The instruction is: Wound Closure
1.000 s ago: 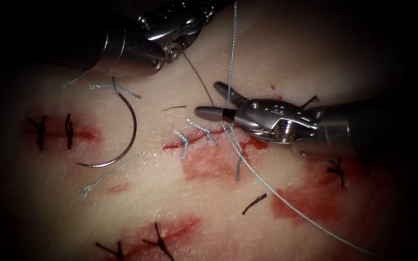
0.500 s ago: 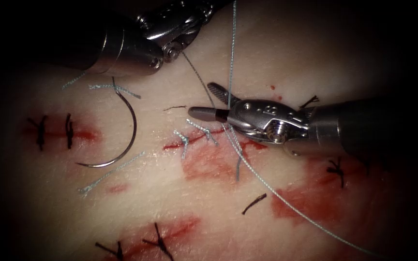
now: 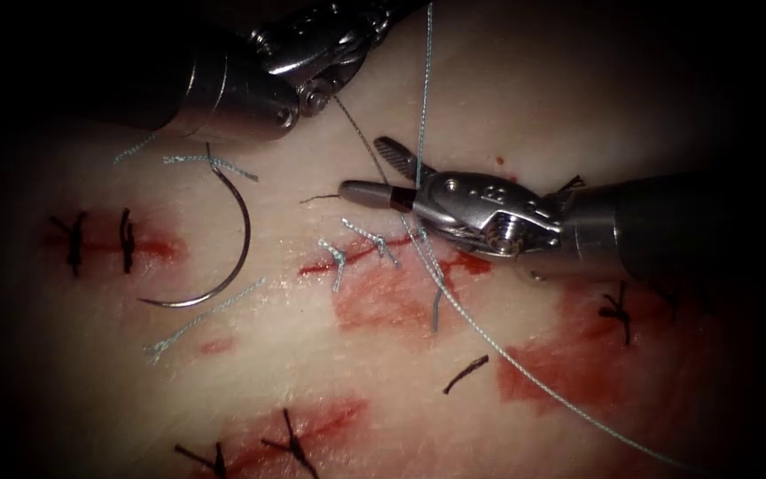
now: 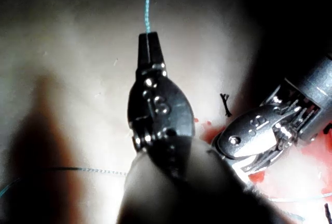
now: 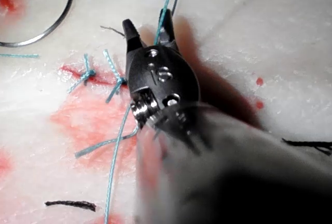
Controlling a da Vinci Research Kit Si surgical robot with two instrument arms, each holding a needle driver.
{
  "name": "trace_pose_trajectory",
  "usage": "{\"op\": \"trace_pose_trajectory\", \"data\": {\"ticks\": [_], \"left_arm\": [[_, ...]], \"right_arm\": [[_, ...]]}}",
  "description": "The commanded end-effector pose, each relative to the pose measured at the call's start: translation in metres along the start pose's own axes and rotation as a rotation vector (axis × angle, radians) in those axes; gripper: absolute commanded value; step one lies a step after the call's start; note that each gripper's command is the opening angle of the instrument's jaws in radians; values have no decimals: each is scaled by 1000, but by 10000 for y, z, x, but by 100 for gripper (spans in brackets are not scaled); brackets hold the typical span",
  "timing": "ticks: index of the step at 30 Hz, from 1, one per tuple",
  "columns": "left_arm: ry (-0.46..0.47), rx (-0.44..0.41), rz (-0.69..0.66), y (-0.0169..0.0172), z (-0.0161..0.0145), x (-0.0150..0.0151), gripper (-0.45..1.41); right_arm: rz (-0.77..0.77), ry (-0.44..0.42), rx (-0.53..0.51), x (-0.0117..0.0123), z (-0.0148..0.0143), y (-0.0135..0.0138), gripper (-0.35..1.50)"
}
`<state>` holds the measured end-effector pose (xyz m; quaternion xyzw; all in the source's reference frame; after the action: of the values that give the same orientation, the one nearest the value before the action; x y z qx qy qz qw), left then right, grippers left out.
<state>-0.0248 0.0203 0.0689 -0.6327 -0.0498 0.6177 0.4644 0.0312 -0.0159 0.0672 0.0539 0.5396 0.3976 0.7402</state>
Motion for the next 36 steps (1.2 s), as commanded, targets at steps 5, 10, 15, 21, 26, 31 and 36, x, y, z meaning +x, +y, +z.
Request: {"op": "trace_pose_trajectory", "data": {"ticks": [5, 10, 15, 21, 26, 31, 36], "left_arm": [[0, 0, 6, 0, 5, -5, -45], [0, -1, 5, 0, 5, -4, -45], [3, 5, 1, -3, -2, 0, -45], [-10, 68, -7, -19, -37, 7, -45], [-157, 137, 21, -38, -86, -2, -45], [-402, 166, 36, -47, -123, -23, -45], [-565, 131, 9, -50, -135, -31, 2]], "right_arm": [[15, -3, 24, -4, 6, -3, -35], [32, -2, 25, -5, 5, -3, -35], [37, -1, 18, 0, 1, 0, 46], [-15, -3, 34, 7, -17, 7, 131], [-23, -8, 67, 10, -54, 23, 133], [-8, -8, 43, 22, -80, 40, 131], [4, -7, 40, 32, -84, 48, 135]]}}
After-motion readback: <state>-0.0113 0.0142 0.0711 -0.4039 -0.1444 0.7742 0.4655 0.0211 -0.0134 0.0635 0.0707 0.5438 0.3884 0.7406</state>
